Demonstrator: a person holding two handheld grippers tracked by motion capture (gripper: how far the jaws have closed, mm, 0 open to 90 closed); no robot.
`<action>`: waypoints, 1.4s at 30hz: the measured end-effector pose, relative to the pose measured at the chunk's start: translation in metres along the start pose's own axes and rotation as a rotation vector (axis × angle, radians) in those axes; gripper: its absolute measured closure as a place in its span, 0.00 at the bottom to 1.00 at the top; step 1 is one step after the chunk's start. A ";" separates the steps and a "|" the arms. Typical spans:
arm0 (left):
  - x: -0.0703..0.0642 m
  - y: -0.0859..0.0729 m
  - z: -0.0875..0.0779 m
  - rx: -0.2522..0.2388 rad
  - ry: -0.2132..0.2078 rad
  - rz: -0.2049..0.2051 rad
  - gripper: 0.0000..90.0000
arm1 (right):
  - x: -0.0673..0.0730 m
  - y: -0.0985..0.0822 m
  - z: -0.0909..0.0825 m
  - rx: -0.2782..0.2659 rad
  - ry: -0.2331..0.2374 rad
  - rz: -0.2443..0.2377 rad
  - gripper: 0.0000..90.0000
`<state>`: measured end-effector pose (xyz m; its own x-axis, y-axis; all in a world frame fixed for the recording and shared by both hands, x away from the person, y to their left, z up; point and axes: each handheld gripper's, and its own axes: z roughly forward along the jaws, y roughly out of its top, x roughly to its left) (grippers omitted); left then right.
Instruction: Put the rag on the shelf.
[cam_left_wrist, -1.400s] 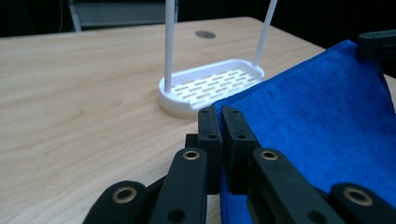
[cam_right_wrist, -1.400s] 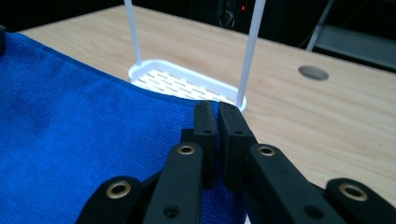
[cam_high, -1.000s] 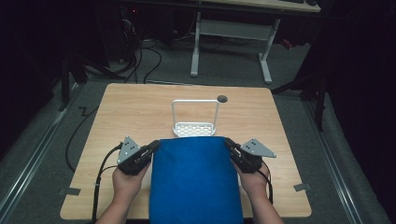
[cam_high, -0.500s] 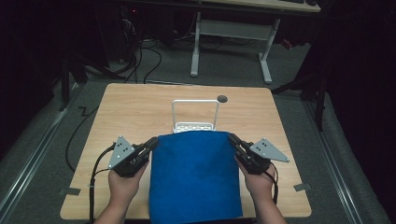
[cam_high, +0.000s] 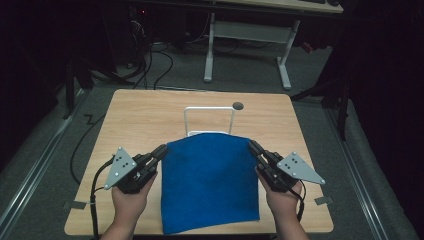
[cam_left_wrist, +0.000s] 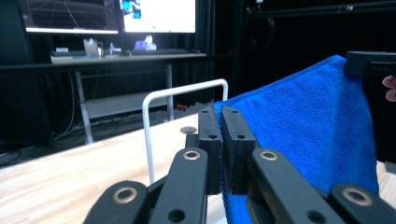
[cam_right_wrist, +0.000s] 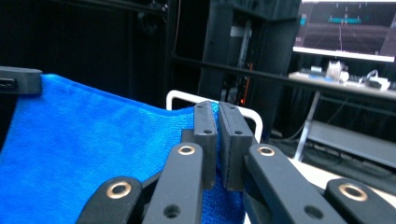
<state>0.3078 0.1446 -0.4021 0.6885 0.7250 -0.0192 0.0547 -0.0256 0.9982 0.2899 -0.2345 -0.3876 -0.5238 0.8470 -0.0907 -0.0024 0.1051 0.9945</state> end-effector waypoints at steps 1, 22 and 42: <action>-0.001 0.002 -0.002 -0.009 -0.001 0.003 0.97 | 0.002 0.003 -0.002 -0.011 0.002 -0.006 0.97; 0.025 0.046 0.016 -0.041 0.028 0.047 0.98 | -0.005 0.043 0.003 -0.083 -0.025 -0.053 0.97; 0.066 0.096 0.103 0.007 0.113 0.123 0.98 | -0.065 0.078 0.069 -0.029 -0.091 0.013 0.98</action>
<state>0.4330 0.1195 -0.3132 0.6048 0.7887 0.1102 -0.0199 -0.1233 0.9922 0.3823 -0.2456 -0.3082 -0.4442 0.8922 -0.0812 -0.0215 0.0800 0.9966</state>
